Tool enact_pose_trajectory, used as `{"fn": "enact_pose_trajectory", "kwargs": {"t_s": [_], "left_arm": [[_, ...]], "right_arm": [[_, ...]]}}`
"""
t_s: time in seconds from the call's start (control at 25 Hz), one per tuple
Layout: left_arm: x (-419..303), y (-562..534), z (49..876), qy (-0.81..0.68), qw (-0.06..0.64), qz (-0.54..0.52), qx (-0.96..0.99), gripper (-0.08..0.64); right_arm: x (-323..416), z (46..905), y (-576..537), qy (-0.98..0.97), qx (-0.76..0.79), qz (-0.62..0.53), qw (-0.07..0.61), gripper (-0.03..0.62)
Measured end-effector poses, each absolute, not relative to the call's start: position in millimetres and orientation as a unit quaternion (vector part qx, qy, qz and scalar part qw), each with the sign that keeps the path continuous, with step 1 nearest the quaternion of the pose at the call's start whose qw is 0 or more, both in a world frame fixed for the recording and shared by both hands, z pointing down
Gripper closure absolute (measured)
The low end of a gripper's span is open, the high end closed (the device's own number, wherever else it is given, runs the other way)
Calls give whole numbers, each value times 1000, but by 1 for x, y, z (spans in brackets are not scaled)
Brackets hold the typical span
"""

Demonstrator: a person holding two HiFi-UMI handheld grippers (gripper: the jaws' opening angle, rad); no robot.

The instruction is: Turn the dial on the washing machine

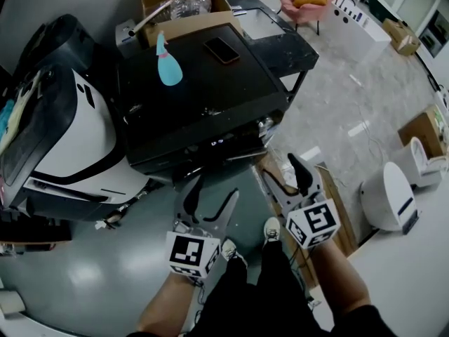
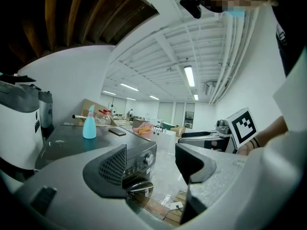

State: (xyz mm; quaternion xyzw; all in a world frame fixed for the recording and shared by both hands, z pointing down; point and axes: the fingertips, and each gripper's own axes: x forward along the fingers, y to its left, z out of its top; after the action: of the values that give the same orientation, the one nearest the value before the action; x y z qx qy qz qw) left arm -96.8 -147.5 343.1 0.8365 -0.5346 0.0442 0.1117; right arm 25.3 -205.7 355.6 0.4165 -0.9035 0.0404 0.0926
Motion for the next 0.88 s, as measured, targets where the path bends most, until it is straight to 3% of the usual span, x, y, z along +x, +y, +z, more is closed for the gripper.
{"fn": "enact_pose_trajectory", "kwargs": {"t_s": [0.88], "left_arm": [[-49,-213,430,-598,147,92,783,261]], "right_arm": [[47,480,-326,-916,358,29,178,316]]}}
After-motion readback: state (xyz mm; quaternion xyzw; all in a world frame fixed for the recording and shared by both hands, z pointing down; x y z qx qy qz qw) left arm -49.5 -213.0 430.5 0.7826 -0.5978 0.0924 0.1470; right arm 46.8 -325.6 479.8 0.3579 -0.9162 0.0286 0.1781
